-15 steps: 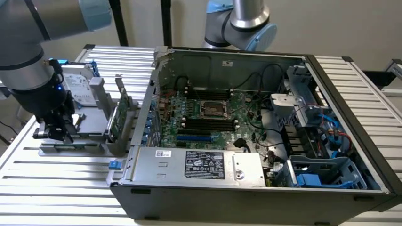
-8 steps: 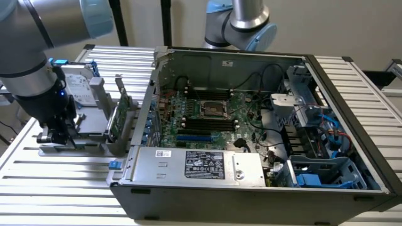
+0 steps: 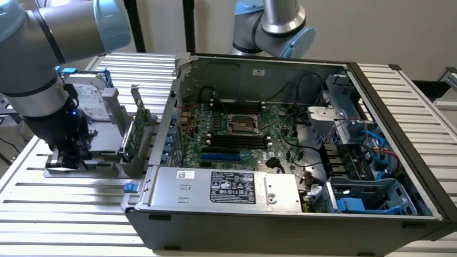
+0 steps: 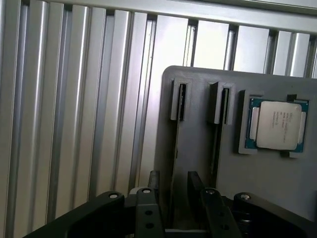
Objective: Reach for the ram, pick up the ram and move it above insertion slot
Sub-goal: 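Pick up the ram and move it above insertion slot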
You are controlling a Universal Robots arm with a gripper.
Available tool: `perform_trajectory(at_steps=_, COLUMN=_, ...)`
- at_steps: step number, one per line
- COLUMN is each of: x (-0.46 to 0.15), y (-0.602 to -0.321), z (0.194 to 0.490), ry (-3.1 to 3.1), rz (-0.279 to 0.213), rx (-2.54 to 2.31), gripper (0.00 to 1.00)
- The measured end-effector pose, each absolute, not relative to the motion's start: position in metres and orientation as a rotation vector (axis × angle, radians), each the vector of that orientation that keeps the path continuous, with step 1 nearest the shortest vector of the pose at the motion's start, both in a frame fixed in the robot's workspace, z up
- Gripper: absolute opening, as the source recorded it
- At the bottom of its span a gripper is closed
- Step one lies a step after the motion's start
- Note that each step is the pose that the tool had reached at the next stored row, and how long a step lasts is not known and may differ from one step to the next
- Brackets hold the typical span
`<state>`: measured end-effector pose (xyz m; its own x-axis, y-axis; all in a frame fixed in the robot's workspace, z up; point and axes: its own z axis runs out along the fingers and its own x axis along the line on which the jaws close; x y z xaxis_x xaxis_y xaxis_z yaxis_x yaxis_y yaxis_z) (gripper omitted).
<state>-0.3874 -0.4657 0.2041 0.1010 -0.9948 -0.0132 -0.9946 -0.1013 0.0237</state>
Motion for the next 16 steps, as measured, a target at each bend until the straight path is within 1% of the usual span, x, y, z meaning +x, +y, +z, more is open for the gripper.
perform_trajectory(at_steps=16, x=-0.3899, y=-0.4657, z=0.197, ry=-2.142, rz=-0.053, rx=2.297, gripper=0.36)
